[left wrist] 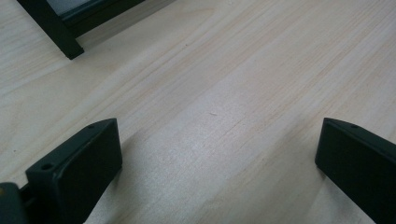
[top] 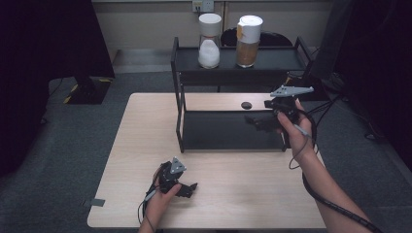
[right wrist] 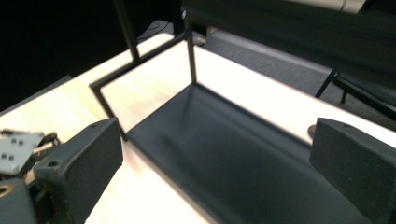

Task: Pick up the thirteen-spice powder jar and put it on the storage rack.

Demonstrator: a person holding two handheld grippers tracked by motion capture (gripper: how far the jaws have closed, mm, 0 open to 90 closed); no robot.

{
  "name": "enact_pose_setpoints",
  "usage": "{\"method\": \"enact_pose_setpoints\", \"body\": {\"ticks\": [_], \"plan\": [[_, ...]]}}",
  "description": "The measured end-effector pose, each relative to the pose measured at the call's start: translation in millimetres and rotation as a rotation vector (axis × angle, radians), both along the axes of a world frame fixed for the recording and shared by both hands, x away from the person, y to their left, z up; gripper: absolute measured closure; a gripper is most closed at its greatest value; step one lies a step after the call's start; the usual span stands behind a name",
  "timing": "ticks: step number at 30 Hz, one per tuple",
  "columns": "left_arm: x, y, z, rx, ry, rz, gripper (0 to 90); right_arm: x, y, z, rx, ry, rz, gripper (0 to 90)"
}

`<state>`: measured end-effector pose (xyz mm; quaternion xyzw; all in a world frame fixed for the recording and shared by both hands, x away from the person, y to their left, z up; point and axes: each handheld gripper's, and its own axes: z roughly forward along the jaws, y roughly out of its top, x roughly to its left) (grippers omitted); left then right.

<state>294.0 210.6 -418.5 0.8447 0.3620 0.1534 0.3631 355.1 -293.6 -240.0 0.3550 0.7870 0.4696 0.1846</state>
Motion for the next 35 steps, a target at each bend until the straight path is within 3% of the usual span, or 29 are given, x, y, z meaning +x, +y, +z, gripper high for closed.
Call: {"method": "enact_pose_setpoints", "body": {"ticks": [8, 20, 25, 31, 35], "plan": [[0.1, 0.1, 0.1, 0.001, -0.001, -0.001, 0.0, 2.9, 2.9, -36.9, 0.013, 0.051, 0.03, 1.9], [0.1, 0.0, 0.1, 0.001, -0.001, -0.001, 0.0, 0.6, 13.1, -89.0, -0.032, 0.097, 0.046, 1.9], [0.1, 0.1, 0.1, 0.001, -0.001, -0.001, 0.0, -6.9, 18.8, -111.7, -0.075, 0.096, 0.046, 2.0], [0.1, 0.0, 0.1, 0.001, -0.001, -0.001, 0.0, -13.2, 17.4, -143.7, -0.09, 0.138, 0.049, 2.0], [0.1, 0.0, 0.1, 0.001, -0.001, -0.001, 0.0, -19.2, 17.3, -155.3, -0.123, 0.152, 0.067, 2.3]]}}
